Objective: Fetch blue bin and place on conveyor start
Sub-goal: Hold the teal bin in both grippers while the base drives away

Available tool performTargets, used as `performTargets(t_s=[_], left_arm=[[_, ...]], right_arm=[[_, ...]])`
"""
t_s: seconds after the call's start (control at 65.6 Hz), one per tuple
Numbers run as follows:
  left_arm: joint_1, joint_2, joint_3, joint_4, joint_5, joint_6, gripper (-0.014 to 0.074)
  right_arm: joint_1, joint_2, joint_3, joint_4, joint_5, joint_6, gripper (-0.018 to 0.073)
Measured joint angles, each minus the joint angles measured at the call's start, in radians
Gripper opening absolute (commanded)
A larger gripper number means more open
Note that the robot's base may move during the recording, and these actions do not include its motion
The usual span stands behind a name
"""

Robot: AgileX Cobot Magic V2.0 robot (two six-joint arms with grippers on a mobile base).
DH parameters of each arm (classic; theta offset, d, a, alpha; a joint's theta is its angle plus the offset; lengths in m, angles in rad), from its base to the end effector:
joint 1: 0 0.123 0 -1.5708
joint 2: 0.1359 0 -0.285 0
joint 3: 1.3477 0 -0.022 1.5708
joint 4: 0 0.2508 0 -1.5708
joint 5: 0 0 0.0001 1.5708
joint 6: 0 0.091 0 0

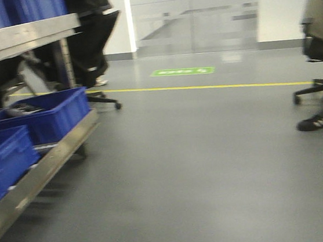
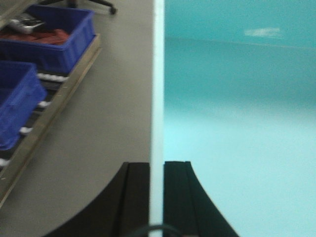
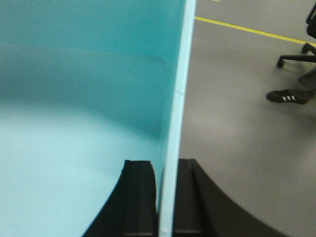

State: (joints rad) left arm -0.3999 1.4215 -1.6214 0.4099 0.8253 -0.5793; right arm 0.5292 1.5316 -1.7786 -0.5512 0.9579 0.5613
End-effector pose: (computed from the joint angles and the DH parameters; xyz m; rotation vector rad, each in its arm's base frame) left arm 0.2932 -0.0950 0.4587 -0.0725 2.0433 -0.1256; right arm 0.3023 0.1316 0.4669 -0.0578 2.0588 -0.0068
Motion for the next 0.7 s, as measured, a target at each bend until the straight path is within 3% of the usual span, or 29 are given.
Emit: performTargets(t_s=[0.701], left_arm=[[0.000,0.000,0.000,-0.004,0.000,0.000,-0.0111]], right_arm=[[0.000,-0.004,0.000,-0.002,0.000,0.000,-0.0154]])
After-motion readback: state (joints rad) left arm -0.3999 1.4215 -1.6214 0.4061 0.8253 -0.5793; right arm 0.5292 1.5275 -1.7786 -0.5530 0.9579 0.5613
